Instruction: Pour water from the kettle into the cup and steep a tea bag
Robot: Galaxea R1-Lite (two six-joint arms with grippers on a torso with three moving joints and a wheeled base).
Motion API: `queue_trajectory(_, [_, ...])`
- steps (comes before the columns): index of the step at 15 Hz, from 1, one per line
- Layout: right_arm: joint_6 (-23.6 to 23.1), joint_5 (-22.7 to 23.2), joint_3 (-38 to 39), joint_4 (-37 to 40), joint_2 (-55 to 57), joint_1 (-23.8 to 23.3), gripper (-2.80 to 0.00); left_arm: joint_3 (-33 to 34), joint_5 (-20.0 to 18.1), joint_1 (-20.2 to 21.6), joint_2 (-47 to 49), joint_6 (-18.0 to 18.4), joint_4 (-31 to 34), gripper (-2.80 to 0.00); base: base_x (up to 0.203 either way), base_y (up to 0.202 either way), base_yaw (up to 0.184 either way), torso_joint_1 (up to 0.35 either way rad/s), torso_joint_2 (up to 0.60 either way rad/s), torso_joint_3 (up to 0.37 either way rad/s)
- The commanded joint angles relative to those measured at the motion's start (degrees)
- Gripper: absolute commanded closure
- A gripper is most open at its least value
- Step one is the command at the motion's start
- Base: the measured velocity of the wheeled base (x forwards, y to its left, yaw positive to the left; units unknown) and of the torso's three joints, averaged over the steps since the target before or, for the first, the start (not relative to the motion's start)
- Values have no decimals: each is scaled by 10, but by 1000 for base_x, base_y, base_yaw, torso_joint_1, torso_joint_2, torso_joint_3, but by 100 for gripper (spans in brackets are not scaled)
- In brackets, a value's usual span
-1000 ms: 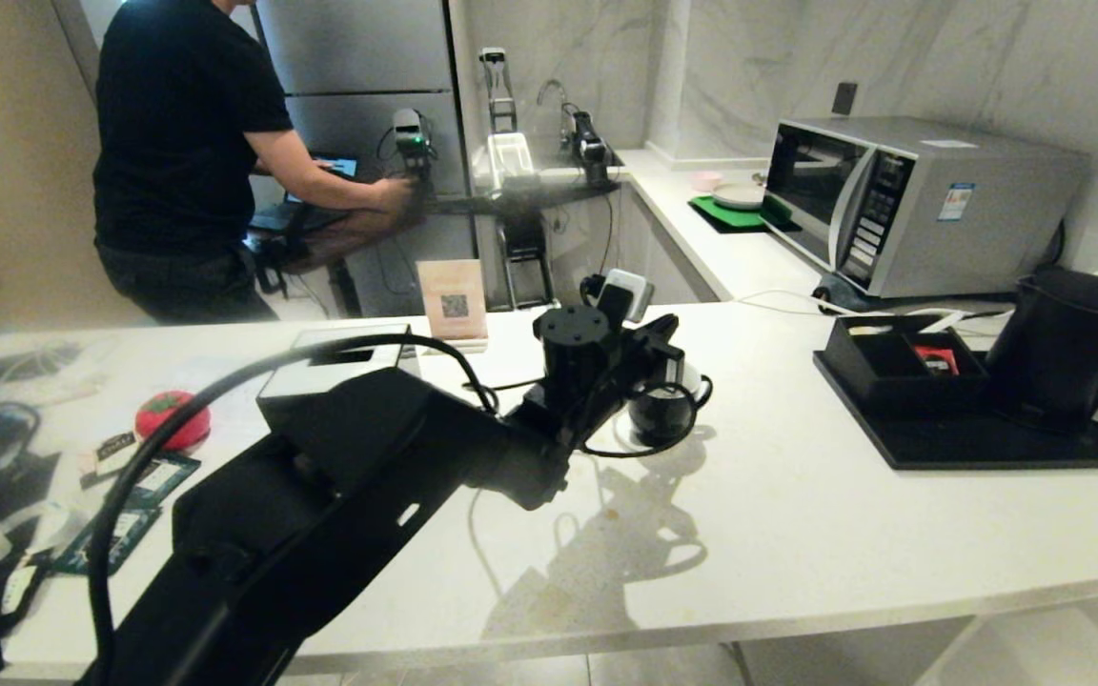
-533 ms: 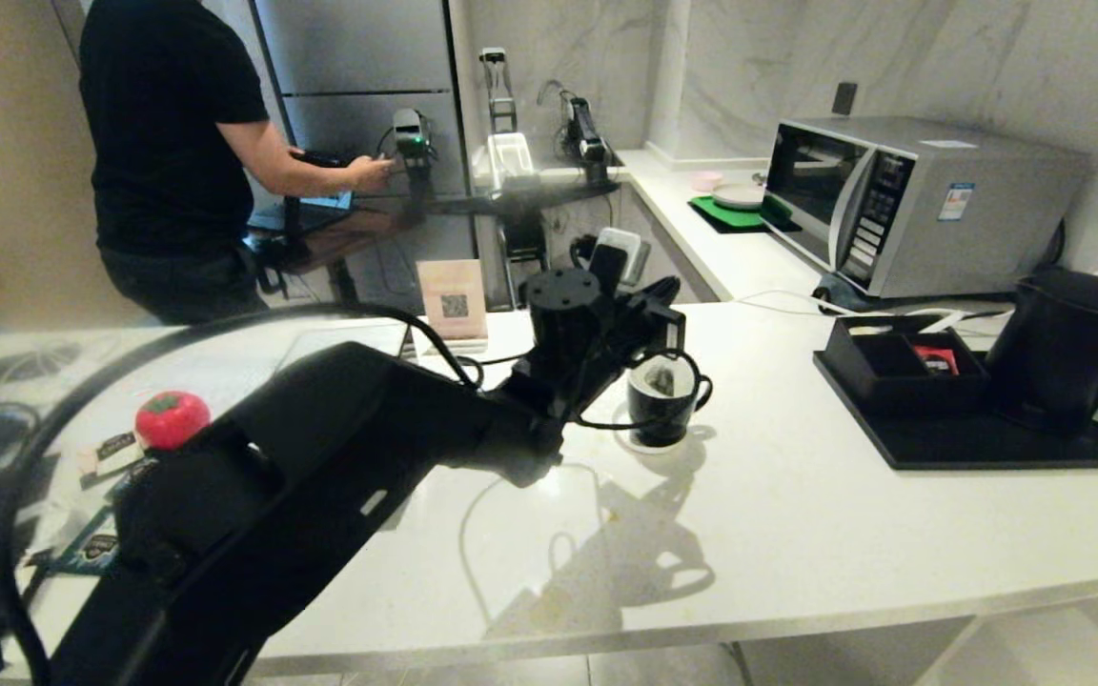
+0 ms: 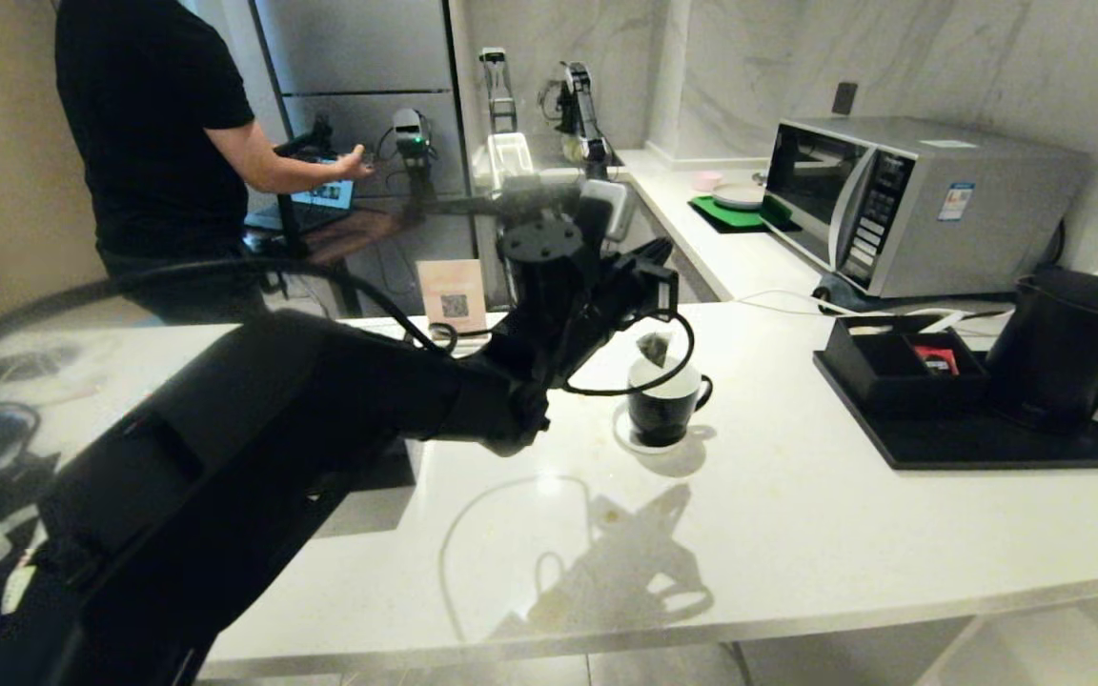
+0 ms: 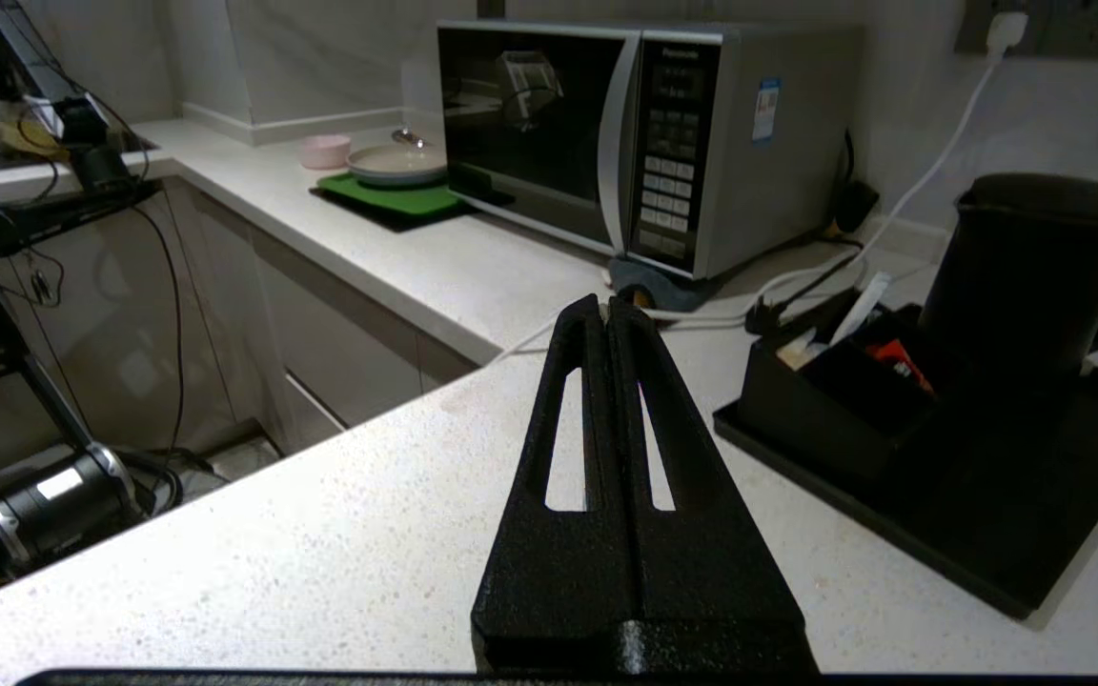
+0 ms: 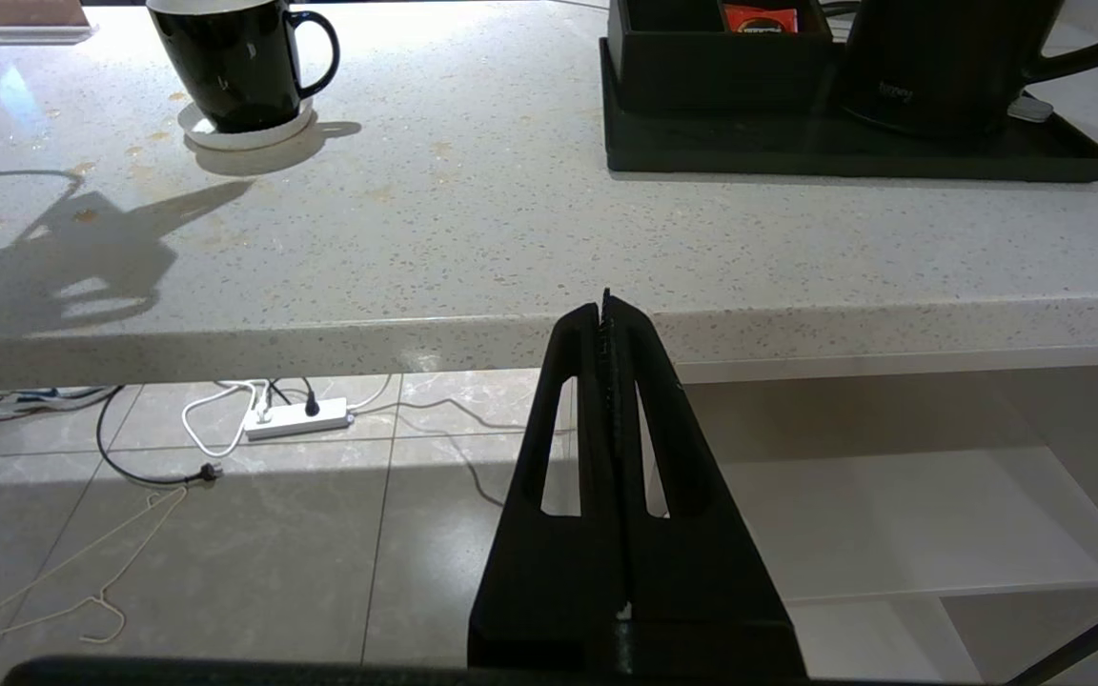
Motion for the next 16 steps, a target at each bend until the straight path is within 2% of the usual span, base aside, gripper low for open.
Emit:
queue_trajectory(1, [0,0,0,0,1,0,0,3,1,1,-26,0,9,0,0,0,0,0,0,0])
queue_trajectory(4, [0,0,0,0,1,0,0,4,5,1,-45,1,26,0,0,0,0,0,0,0])
queue_trajectory(7, [0,0,0,0,1,0,0,10,35,1,-55,1,31,0,0,0,0,0,0,0])
queue_trajectory(10, [0,0,0,0,1,0,0,37,40,0,-79,4,38,0,0,0,0,0,0,0])
queue_trajectory(12, [0,0,0,0,1,0,0,51,41,2,-98,23,40,0,0,0,0,0,0,0])
queue_trajectory(16, [0,0,0,0,1,0,0,66,42,18,-136,30,60,0,0,0,0,0,0,0])
